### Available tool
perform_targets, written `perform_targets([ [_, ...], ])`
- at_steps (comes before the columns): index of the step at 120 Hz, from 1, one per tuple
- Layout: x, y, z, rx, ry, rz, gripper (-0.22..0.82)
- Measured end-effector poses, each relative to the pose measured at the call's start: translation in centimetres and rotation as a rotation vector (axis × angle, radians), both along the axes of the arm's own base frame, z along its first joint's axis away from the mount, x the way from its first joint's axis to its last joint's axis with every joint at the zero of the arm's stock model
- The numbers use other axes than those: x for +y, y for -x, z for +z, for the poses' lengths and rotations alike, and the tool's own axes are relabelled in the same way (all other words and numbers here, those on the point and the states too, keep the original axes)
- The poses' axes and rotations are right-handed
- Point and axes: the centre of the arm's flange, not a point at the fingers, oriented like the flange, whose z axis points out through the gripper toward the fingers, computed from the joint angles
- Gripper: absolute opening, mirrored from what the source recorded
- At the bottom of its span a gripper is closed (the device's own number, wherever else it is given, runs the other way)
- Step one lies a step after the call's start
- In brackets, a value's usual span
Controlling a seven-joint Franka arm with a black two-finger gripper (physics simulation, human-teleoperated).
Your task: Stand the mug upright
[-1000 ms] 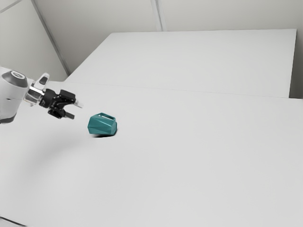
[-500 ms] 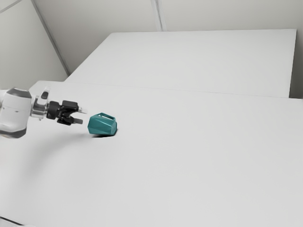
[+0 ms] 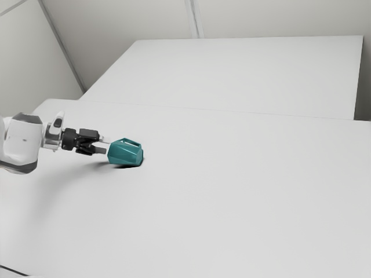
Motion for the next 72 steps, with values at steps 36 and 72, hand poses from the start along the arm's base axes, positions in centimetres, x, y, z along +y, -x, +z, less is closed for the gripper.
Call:
perform_targets([
  [36,-0.7,-0.4,0.1,0.003,0.005,-0.023,0.59],
  [72,-1.8,-0.9,-0.7,0.016,0.007,-0.046,0.59],
])
